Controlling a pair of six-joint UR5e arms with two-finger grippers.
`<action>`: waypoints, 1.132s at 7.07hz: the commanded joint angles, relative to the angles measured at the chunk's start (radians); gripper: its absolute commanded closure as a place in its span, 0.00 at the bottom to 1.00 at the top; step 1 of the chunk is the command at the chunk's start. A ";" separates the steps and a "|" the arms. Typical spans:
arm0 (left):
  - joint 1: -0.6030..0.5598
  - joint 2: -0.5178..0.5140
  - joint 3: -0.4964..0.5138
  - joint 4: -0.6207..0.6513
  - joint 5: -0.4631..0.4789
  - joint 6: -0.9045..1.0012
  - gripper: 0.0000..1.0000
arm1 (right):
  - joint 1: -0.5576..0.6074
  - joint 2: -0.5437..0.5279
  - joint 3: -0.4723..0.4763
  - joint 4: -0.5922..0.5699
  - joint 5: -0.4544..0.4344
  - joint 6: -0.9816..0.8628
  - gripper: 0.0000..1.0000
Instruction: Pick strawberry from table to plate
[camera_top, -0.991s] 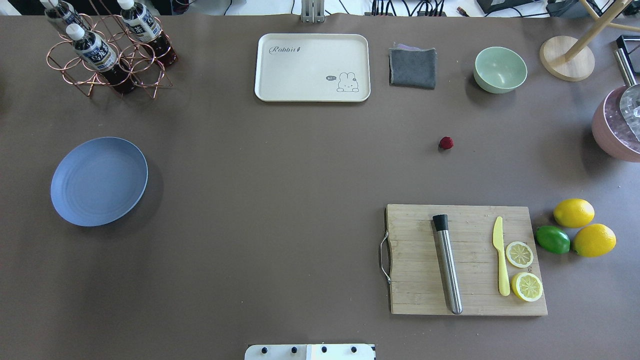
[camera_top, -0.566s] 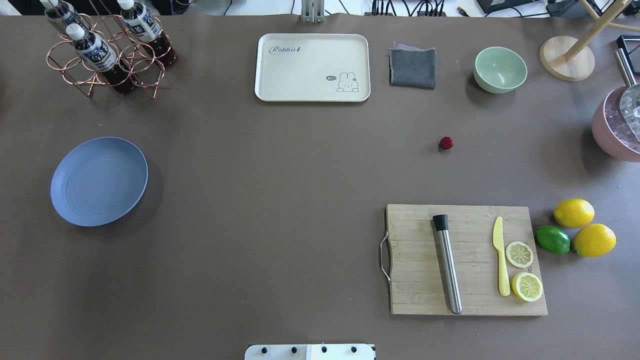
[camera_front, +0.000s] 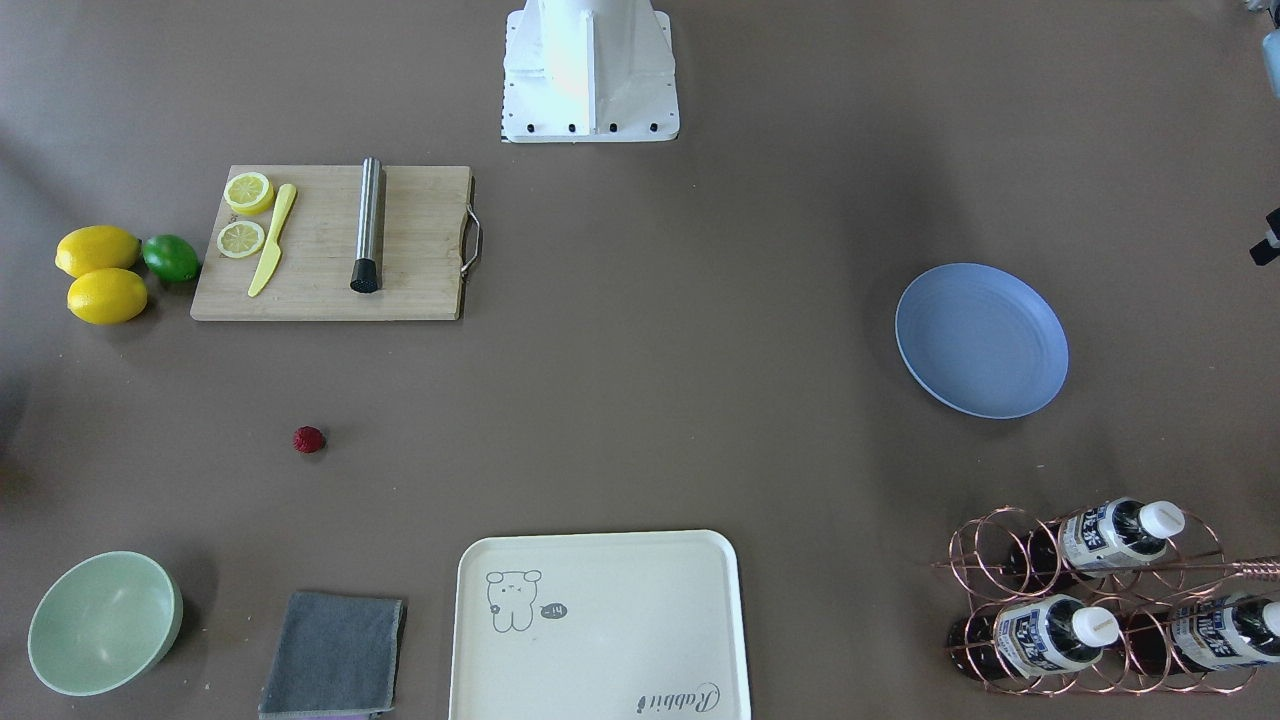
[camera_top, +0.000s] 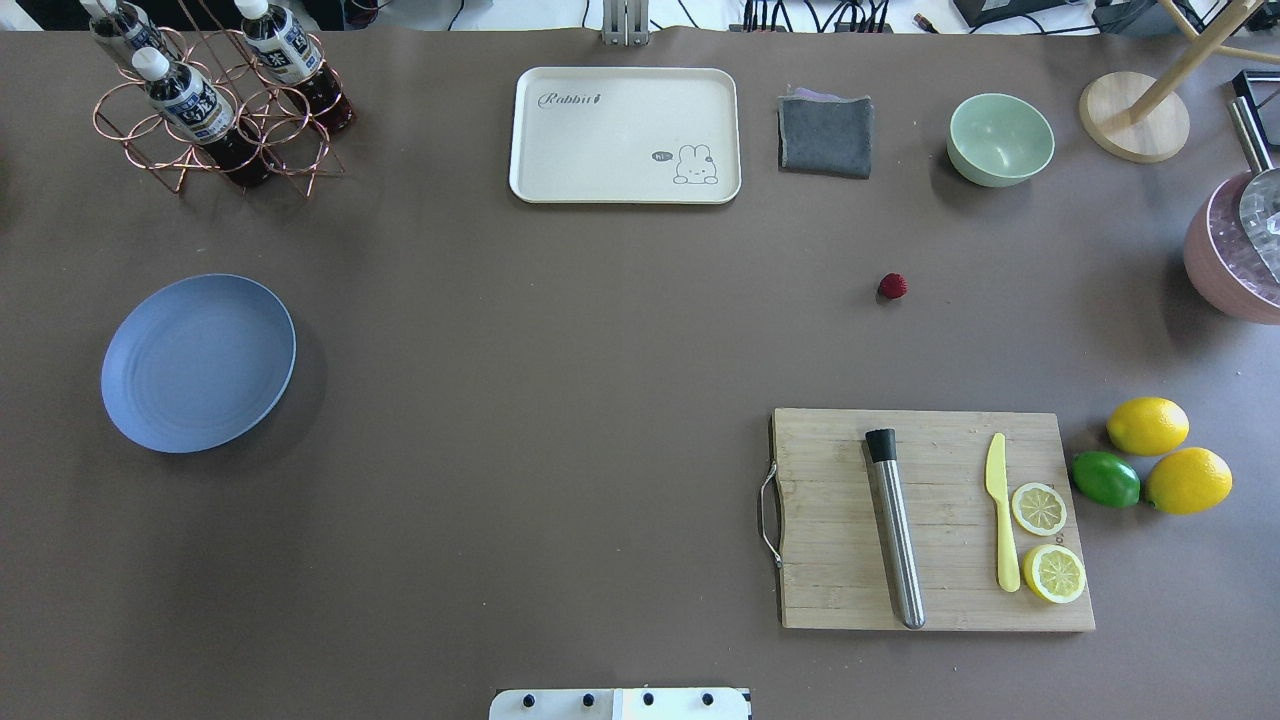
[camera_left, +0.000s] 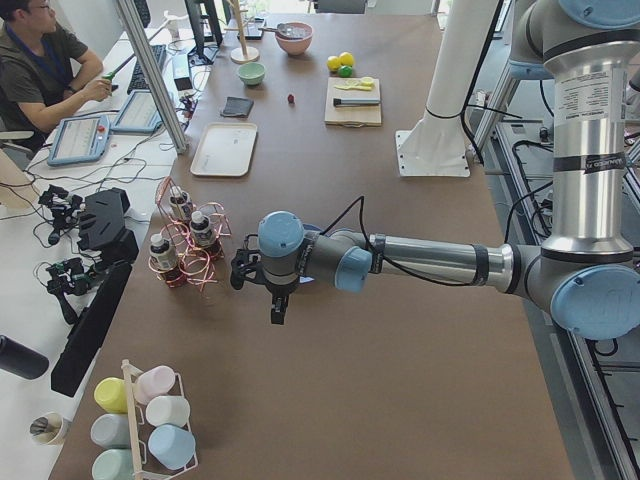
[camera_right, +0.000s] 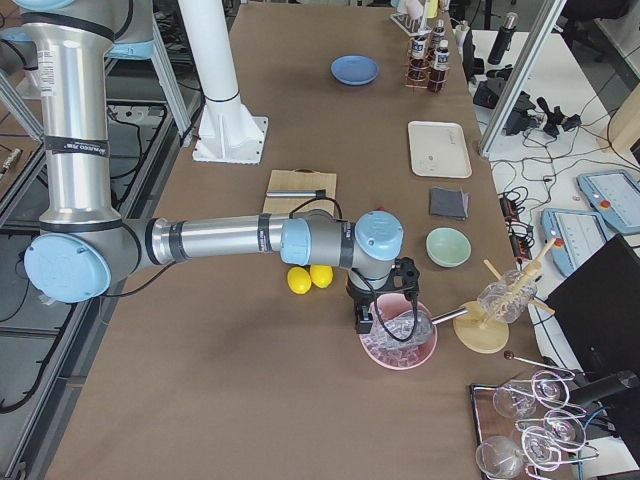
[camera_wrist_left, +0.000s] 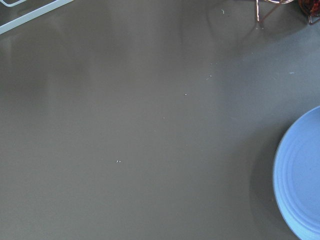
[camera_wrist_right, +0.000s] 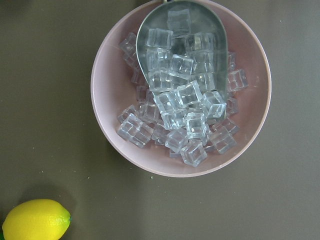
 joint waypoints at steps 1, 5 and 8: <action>0.173 0.001 0.001 -0.192 0.020 -0.259 0.03 | -0.008 -0.012 0.008 0.001 0.057 0.003 0.00; 0.443 -0.076 0.239 -0.576 0.195 -0.547 0.07 | -0.030 -0.012 0.008 0.002 0.071 0.062 0.00; 0.474 -0.112 0.293 -0.610 0.198 -0.556 0.17 | -0.048 -0.012 0.031 0.002 0.062 0.064 0.00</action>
